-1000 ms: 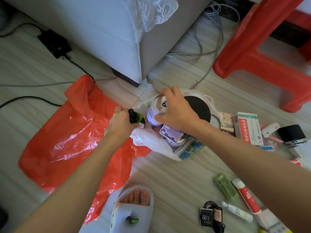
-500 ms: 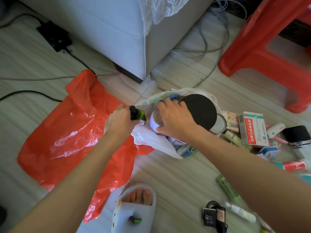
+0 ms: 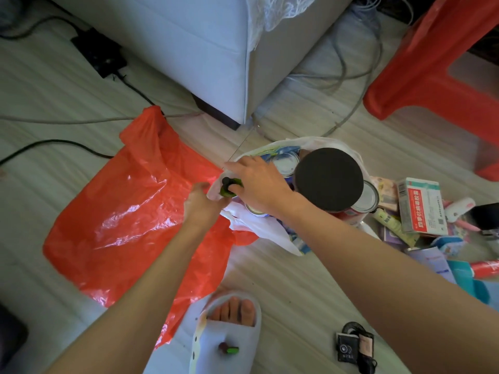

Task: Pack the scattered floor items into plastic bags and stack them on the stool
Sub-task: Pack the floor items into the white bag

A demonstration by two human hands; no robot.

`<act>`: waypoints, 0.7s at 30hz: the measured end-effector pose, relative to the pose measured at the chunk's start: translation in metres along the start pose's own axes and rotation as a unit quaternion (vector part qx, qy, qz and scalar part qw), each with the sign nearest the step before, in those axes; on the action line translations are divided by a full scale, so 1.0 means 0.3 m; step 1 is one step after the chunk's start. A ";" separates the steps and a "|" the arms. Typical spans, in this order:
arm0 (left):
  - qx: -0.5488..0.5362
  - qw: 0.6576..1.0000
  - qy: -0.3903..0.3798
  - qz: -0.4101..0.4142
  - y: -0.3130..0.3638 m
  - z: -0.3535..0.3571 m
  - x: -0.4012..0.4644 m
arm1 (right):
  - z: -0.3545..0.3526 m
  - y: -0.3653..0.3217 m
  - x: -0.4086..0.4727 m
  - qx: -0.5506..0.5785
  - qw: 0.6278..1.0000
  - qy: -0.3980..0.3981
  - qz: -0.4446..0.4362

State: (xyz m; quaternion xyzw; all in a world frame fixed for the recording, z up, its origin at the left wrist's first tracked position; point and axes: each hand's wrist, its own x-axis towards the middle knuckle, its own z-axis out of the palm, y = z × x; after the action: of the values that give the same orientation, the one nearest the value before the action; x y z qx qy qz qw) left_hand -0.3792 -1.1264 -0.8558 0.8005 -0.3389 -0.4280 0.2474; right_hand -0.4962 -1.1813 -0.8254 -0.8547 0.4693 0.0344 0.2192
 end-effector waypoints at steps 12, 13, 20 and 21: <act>-0.100 0.994 -0.041 0.022 0.008 -0.067 -0.031 | -0.052 0.055 -0.019 0.030 0.995 0.080 0.045; -0.106 0.993 -0.035 0.024 0.017 -0.072 -0.031 | -0.056 0.057 -0.019 0.009 0.996 0.081 0.043; -0.046 0.993 -0.011 0.104 0.096 -0.109 -0.057 | -0.010 0.092 -0.024 -0.051 0.994 0.062 0.068; -0.032 0.994 -0.006 0.103 0.097 -0.107 -0.055 | -0.006 0.095 -0.028 -0.040 0.994 0.061 0.075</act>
State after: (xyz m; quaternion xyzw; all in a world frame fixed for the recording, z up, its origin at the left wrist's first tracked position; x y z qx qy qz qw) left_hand -0.3680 -1.1295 -0.8107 0.7508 -0.4070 -0.4155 0.3131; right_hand -0.5244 -1.1886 -0.8313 -0.8256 0.5430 0.0176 0.1523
